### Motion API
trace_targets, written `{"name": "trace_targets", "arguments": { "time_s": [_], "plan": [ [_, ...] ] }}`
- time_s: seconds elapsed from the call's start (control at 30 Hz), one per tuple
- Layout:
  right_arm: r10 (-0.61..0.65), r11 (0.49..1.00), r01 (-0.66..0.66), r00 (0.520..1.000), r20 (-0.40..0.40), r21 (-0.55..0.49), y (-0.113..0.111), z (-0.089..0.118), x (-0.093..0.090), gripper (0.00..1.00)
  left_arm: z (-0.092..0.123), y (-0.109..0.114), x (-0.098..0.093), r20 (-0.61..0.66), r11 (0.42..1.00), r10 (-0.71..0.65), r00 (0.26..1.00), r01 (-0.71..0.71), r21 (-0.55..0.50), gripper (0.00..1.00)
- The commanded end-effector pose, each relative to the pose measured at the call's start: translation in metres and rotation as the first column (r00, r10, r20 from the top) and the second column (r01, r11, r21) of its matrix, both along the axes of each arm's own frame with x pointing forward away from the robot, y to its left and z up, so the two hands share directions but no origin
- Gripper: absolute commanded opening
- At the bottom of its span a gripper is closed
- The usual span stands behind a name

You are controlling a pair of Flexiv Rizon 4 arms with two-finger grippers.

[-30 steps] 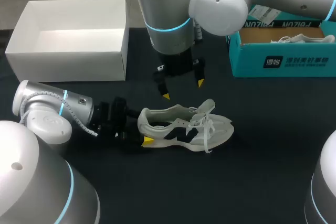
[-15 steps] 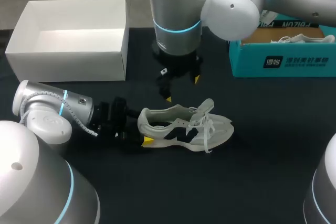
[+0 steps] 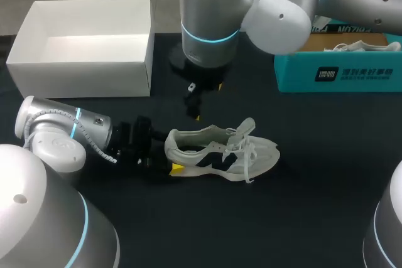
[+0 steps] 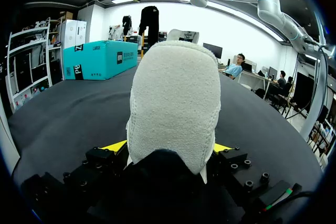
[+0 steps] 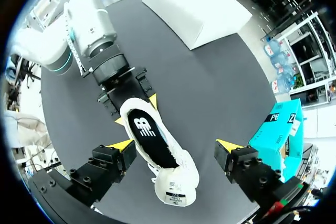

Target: Take the shoe out of the shoebox, open the shoe tongue, remove and reinsert the insole, then place the shoe into the shoebox

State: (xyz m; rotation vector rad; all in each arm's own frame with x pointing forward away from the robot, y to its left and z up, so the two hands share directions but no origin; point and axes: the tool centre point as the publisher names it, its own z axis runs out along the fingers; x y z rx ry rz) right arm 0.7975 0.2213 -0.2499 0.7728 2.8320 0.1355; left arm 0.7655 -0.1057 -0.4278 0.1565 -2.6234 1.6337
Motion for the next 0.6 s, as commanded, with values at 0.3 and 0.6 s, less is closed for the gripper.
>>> {"name": "trace_targets", "arguments": {
  "time_s": [0.3, 0.6],
  "plan": [
    [0.353, 0.930, -0.354, 0.935, -0.024, -0.097, 0.004, -0.003, -0.006, 1.00, -0.004, 0.001, 0.000, -0.001, 1.000, 0.000, 1.000, 0.000, 0.000, 0.00],
    [0.358, 0.929, -0.360, 0.933, -0.039, -0.086, 0.008, -0.013, -0.007, 1.00, -0.004, 0.001, 0.000, -0.001, 1.000, 0.000, 1.000, 0.000, 0.000, 0.00]
  ]
}}
